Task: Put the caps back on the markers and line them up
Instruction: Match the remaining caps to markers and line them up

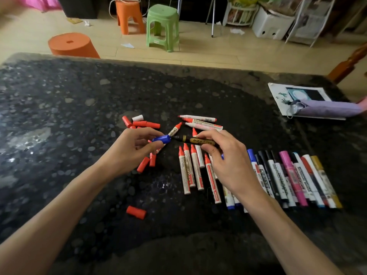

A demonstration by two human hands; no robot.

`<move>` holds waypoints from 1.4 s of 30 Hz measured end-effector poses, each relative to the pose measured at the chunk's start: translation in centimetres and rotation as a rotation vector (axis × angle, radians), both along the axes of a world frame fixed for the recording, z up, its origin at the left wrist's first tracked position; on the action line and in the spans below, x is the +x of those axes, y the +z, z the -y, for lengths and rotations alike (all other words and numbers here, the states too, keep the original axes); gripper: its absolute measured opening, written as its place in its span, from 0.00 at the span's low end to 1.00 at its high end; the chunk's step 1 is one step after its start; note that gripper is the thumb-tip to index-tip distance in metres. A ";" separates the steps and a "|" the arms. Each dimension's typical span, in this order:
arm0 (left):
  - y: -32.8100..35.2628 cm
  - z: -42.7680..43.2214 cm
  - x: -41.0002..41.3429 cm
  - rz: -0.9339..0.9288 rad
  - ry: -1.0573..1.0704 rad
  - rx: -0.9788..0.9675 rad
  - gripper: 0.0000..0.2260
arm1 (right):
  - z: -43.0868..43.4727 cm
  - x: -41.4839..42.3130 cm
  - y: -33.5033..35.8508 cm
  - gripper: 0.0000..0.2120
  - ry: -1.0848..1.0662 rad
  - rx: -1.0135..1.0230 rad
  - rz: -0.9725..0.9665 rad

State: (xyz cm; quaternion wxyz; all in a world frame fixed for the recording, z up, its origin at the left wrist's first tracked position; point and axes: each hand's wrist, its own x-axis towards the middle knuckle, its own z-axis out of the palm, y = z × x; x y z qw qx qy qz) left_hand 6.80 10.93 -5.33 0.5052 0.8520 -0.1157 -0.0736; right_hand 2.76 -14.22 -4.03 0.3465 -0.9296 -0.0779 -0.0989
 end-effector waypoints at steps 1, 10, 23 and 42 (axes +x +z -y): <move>0.1 0.2 0.0 0.008 -0.008 0.006 0.09 | 0.1 0.0 0.0 0.12 -0.002 -0.004 0.009; 0.3 1.9 -0.2 0.044 -0.036 0.054 0.09 | 0.8 -0.2 0.5 0.13 0.012 -0.048 0.053; 0.5 3.1 -0.5 0.145 -0.040 0.066 0.08 | 1.1 -0.1 0.7 0.13 0.055 -0.073 0.041; -0.3 6.6 -1.6 0.167 -0.174 0.031 0.23 | 3.2 -1.9 0.7 0.09 -0.003 -0.209 -0.115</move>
